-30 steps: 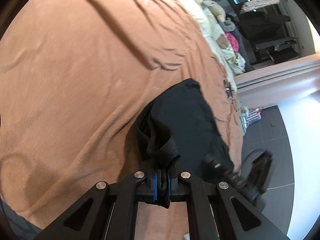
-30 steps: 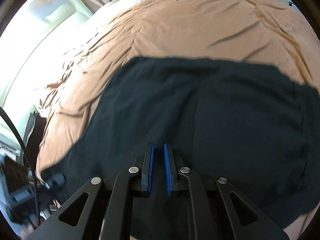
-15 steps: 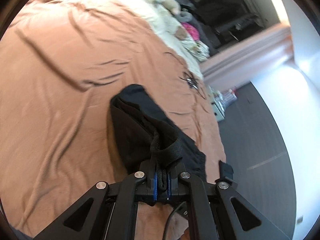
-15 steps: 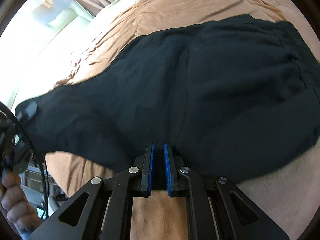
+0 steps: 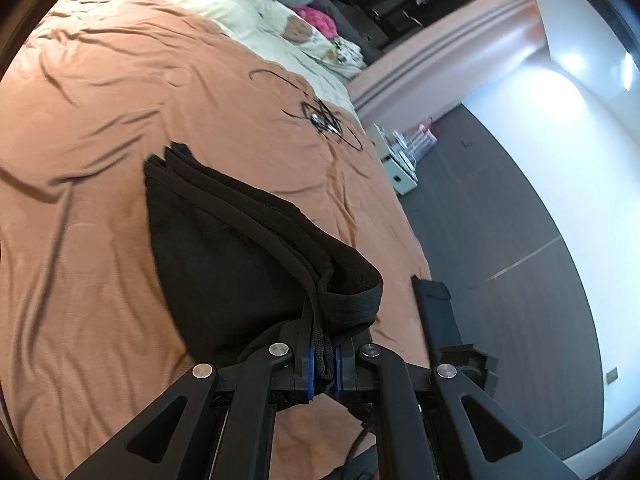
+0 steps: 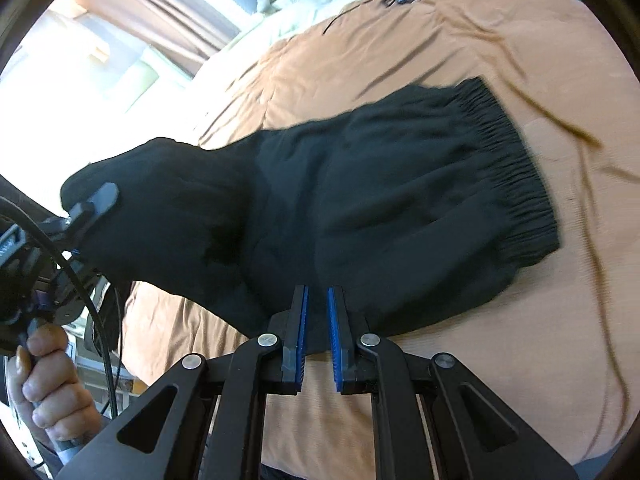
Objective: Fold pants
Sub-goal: 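Lift the pants edge with both grippers and fold it over the pants, then lay the folded pants down and open both grippers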
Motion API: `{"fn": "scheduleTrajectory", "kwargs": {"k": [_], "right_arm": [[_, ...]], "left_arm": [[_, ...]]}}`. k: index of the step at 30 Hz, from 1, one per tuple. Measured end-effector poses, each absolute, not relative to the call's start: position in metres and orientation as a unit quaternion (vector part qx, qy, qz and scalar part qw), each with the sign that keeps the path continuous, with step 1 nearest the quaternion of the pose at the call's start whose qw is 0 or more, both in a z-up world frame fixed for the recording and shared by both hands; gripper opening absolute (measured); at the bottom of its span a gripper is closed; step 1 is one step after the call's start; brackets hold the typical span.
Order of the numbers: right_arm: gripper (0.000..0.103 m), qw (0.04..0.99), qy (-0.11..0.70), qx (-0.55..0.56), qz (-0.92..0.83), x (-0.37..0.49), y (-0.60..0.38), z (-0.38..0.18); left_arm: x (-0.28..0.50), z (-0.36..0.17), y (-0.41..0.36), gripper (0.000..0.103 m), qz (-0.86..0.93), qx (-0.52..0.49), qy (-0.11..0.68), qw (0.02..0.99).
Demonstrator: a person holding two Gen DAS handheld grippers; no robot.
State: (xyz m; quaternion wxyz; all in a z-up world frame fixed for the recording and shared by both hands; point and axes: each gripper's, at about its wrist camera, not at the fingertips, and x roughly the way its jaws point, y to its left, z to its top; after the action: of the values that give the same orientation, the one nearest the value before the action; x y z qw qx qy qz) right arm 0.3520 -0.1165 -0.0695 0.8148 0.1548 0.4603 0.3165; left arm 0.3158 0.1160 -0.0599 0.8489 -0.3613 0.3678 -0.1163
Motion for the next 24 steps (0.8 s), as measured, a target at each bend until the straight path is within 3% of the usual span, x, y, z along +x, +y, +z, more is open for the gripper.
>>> {"fn": "scheduleTrajectory", "kwargs": {"k": [24], "right_arm": [[0.008,0.822,0.442,0.242,0.264,0.326,-0.229,-0.062]], "left_arm": [[0.362,-0.129,-0.018,0.008,-0.208,-0.307,0.507,0.778]]}}
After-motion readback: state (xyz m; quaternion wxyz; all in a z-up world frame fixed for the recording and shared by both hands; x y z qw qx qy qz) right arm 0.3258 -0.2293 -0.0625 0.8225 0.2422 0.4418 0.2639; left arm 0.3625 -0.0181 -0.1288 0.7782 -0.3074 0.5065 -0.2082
